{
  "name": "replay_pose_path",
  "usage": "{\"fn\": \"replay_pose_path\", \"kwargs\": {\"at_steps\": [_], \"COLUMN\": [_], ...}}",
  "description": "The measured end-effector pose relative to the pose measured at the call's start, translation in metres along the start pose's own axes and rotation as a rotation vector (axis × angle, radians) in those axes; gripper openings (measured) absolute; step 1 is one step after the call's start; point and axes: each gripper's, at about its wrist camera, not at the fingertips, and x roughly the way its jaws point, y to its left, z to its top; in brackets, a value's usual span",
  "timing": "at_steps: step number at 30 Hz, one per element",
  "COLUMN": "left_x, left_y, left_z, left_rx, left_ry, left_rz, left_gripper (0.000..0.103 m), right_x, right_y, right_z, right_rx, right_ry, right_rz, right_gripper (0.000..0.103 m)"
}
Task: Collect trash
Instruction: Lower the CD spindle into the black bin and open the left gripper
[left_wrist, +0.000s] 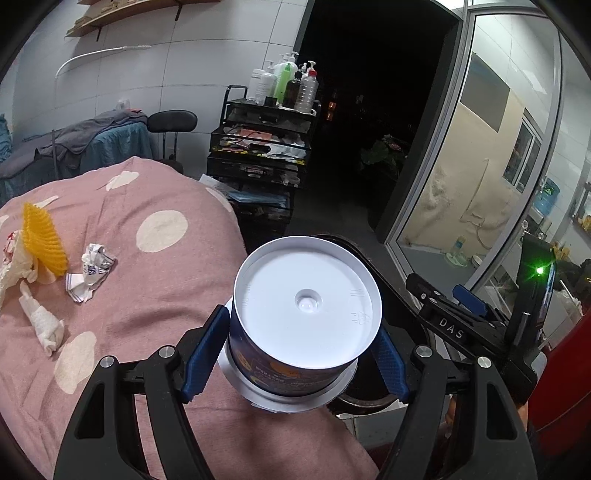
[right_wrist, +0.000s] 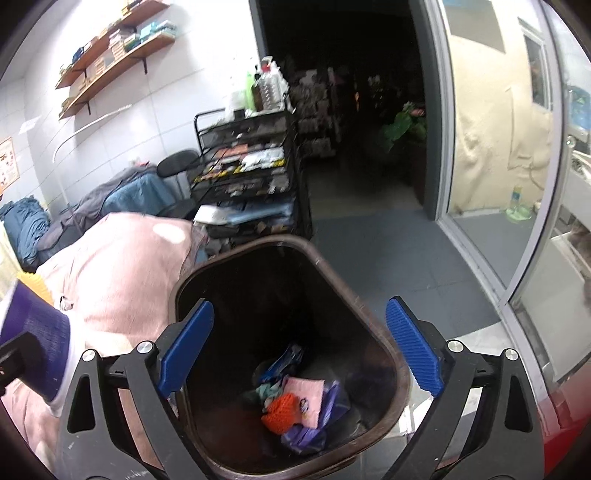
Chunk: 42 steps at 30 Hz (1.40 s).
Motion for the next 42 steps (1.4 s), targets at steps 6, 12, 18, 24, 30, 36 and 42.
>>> {"fn": "replay_pose_path", "kwargs": {"at_steps": [6, 12, 18, 24, 30, 36, 42], "left_x": [0.024, 0.051, 0.071, 0.084, 0.088, 0.077, 0.054], "left_y": [-0.014, -0.027, -0.036, -0.043, -0.043, -0.041, -0.037], "left_z": [0.007, 0.010, 0.008, 0.010, 0.007, 0.009, 0.008], "left_rx": [0.019, 0.046, 0.064, 0.077, 0.078, 0.067, 0.081], "left_ry": [0.044, 0.100, 0.158, 0.193, 0.210, 0.174, 0.109], "left_rz": [-0.027, -0.031, -0.034, -0.030, -0.027, -0.028, 0.013], "left_gripper": [0.073, 0.073, 0.073, 0.074, 0.089, 0.097, 0.097], "right_x": [-0.010, -0.015, -0.015, -0.015, -0.015, -0.013, -0.011], "right_y": [-0.015, -0.031, -0.041, -0.045, -0.047, -0.046, -0.045], "right_z": [0.011, 0.019, 0.021, 0.021, 0.021, 0.019, 0.017], "right_rx": [0.046, 0.080, 0.106, 0.116, 0.119, 0.118, 0.115], "right_ry": [-0.049, -0.069, -0.066, -0.066, -0.063, -0.053, -0.048], "right_rz": [-0.043, -0.074, -0.101, -0.108, -0.112, -0.111, -0.102], "right_gripper": [0.094, 0.095, 0.095, 0.095, 0.097, 0.097, 0.097]}}
